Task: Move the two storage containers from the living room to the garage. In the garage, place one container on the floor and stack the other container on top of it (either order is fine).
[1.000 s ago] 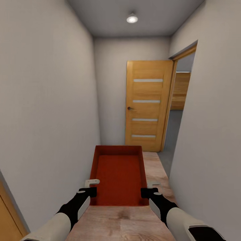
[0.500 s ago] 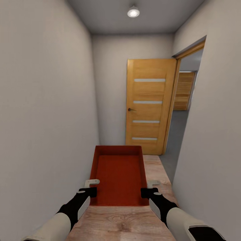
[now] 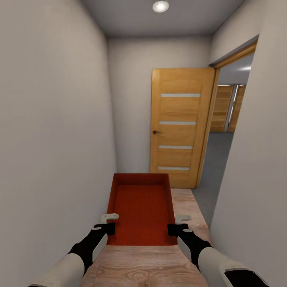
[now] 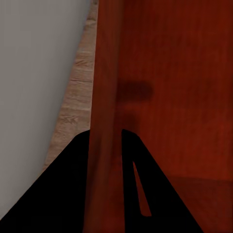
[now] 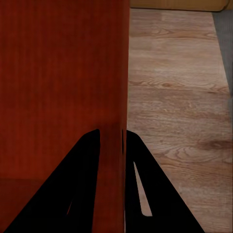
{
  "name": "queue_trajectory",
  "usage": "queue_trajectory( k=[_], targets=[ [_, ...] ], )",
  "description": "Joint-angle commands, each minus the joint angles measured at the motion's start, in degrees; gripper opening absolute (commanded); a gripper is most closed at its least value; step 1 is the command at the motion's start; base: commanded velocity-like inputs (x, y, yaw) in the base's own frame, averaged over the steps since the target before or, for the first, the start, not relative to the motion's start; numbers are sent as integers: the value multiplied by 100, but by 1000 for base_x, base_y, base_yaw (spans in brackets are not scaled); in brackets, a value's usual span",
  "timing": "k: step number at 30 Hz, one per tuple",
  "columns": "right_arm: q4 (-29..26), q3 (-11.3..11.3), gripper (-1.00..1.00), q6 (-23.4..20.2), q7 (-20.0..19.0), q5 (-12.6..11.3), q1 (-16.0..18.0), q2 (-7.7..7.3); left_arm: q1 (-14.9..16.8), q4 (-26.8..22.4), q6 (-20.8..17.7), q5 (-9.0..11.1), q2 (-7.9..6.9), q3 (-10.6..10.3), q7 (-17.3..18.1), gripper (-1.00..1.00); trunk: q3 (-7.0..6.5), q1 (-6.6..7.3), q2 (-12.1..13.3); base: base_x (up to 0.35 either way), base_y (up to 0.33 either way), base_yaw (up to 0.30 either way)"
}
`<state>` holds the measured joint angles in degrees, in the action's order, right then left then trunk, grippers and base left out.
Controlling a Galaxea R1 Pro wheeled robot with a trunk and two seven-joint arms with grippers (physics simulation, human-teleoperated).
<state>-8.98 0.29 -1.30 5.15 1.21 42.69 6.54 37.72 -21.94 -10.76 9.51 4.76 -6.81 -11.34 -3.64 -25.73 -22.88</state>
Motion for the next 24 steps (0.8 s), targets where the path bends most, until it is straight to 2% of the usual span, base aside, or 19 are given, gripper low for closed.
queue_trajectory(
  k=[1,9,24],
  targets=[
    [-25,-100,-100,103,21,90,2,-22,-1,5,-40,15,-11,31,-88,-100,2,-5,-4,322,0,0],
    [-25,-100,-100,98,21,90,2,-22,-1,5,-40,15,-12,31,-87,-100,2,-5,-4,322,-20,0],
    [-25,-100,-100,103,22,90,2,-15,-1,5,-40,15,-11,31,-87,-100,2,-5,-4,322,-83,0]
  ],
)
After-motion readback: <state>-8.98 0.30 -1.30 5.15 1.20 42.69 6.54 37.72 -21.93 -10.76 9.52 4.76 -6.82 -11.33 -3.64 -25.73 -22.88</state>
